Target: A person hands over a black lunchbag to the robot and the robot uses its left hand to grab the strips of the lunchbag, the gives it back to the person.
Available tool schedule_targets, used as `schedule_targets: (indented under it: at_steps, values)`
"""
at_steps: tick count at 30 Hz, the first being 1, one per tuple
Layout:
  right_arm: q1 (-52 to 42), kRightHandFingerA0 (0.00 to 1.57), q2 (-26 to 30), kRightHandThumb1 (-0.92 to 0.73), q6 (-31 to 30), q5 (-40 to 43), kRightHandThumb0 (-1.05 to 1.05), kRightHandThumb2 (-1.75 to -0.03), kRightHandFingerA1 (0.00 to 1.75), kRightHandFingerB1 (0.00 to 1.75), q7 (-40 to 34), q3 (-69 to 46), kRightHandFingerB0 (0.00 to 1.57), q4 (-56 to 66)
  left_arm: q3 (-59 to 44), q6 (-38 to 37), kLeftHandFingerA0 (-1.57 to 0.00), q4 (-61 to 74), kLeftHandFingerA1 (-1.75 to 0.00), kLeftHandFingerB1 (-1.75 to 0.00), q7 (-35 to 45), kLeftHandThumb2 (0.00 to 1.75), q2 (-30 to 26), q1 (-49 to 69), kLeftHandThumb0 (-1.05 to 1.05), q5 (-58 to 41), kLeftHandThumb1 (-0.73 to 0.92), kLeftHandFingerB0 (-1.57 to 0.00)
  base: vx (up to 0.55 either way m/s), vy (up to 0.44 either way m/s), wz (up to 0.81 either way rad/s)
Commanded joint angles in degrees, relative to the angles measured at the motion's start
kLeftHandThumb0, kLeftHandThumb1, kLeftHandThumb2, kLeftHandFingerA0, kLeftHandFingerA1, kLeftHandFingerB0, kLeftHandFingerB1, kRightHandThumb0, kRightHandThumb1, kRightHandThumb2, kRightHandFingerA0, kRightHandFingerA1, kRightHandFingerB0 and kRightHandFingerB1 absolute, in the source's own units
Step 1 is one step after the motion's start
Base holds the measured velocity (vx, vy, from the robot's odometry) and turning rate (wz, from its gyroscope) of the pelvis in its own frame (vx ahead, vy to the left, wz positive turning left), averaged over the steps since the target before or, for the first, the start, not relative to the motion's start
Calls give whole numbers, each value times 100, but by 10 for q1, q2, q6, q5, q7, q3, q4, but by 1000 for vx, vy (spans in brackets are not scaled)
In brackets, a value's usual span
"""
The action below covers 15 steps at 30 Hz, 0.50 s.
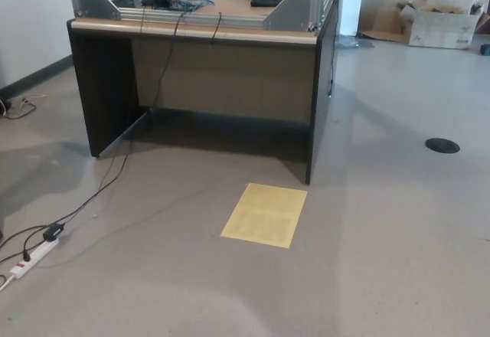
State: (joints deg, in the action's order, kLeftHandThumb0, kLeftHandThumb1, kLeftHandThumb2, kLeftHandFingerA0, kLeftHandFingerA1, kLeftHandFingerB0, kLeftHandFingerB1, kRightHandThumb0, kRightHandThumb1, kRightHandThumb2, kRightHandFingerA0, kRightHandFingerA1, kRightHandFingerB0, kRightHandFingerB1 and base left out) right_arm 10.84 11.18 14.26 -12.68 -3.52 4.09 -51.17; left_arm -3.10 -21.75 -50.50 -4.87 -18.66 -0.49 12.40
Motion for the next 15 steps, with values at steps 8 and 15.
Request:
schedule_targets:
  at_steps: [8, 15]
  values:
    - [30, 46, 20, -57, 142, -28, -58, -95, 58, 51, -48, 16, 35, -26, -48, -195, -4, 165, -30, -33, 20, 69, -72, -50, -58, -48, 37, -8, 0, 0, 0]
    - [39, 49, 19, -57, 152, -28, -59, -94, 59, 51, -53, 19, 36, -37, -53, -93, -3, 358, -21, -21, 80, 75, -112, -118, -61, -66, 40, -6, 0, 0, 0]
